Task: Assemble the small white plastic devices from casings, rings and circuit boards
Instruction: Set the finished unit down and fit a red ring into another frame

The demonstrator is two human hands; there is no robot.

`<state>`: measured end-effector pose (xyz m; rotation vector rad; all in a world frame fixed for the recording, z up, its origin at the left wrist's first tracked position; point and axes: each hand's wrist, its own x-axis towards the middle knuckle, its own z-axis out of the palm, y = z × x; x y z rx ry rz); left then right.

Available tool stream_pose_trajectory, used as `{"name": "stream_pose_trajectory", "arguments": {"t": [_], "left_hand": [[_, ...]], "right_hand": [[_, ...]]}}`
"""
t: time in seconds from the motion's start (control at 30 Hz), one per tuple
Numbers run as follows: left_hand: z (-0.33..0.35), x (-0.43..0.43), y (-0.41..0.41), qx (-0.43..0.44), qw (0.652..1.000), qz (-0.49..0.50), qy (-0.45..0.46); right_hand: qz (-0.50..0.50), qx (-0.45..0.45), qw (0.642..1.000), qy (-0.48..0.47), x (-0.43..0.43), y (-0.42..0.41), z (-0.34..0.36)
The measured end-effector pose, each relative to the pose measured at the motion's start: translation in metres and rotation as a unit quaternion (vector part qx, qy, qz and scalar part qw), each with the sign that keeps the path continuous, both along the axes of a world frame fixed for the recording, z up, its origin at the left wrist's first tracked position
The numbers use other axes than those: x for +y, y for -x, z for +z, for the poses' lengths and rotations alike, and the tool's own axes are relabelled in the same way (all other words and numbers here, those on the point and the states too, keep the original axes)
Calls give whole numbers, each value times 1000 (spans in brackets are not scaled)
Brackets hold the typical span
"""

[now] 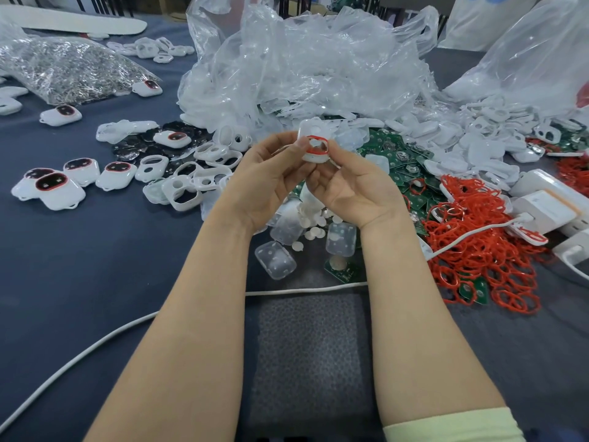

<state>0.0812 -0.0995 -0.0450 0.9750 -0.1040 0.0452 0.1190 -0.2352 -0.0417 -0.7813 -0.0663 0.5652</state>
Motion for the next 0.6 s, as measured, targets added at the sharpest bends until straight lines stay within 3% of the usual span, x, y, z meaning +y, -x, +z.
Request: {"name": "stream_pose_trajectory", "arguments": {"t": [0.33,0.6], "left_hand": [[-7,-4,-5,34,990,90,-106],[-4,-1,-6,55,996,64,-9]], "right_hand": [[-72,-60,989,111,3,-4,-2],[-50,22,998,21,4,-3,-5]]}}
